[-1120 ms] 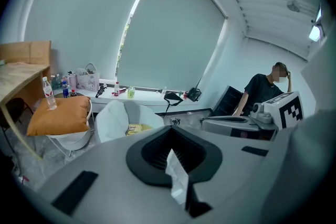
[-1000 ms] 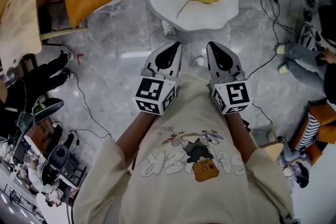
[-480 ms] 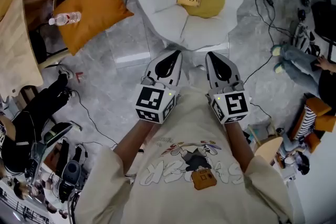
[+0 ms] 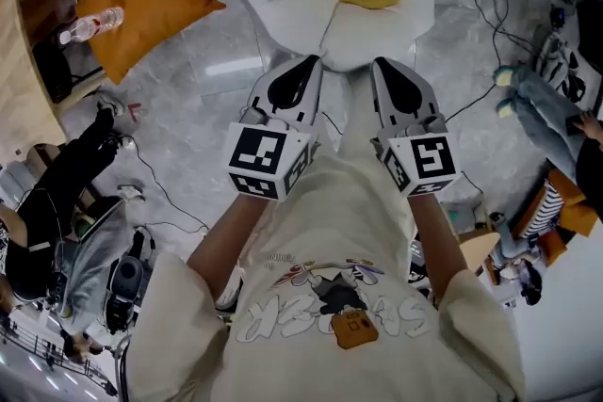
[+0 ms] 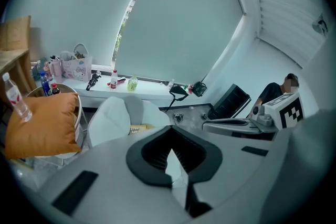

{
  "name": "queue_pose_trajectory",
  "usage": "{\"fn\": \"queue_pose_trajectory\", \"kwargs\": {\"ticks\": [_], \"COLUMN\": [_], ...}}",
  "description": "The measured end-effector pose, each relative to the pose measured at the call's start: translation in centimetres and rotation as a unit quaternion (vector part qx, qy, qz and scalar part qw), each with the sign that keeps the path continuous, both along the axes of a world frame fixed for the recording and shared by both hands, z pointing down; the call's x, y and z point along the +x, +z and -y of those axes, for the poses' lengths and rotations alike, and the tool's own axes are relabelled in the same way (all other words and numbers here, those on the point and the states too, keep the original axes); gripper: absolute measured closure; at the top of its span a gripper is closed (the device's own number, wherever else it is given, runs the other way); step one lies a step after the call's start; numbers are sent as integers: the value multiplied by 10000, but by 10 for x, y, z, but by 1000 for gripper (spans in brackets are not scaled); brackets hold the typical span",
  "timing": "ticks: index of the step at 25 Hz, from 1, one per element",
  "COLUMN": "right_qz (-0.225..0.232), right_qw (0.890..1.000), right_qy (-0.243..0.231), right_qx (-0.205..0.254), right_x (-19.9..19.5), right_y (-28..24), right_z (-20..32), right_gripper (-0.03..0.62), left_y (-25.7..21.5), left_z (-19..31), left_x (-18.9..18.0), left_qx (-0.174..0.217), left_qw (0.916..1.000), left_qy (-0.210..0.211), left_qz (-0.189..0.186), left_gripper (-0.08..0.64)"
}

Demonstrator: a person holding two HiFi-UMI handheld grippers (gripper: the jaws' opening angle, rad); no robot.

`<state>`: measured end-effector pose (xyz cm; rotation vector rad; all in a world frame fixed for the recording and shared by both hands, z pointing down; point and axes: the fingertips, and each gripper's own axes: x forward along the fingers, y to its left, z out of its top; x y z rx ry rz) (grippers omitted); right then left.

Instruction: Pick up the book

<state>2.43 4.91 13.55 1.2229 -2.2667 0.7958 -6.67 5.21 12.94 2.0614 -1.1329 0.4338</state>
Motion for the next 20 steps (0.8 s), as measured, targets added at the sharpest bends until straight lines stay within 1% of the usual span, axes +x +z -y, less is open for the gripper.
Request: {"fn": "queue_pose_trajectory", "kwargs": {"ticks": [3,7,11,13,16,20], "right_qz": [150,211,194,182,207,230], "right_qw": [9998,9983,9964,9956,9948,9941], "right_qy": [-99,-459,-683,-790,-907,-1001], "right_qx": [-72,-294,-457,-466,-403,-358], "right_x": [19,34,47,55,60,58], "right_y": [28,77,106,119,140,165], "right_z": [9,27,44,55,69,80], "right_gripper": [568,568,568,568,568,568], "left_y": [26,67,98,114,142,174], "left_z": [4,17,25,29,38,43], "left_x": [18,33,42,48,59,68], "left_qx": [-47,-174,-399,-500,-539,-694], "left_qw": [9997,9982,9958,9944,9936,9925], "left_qy": [-123,-438,-703,-816,-849,-847], "left_qz": [195,375,426,446,518,535], "left_gripper": [554,554,553,553,553,554]}}
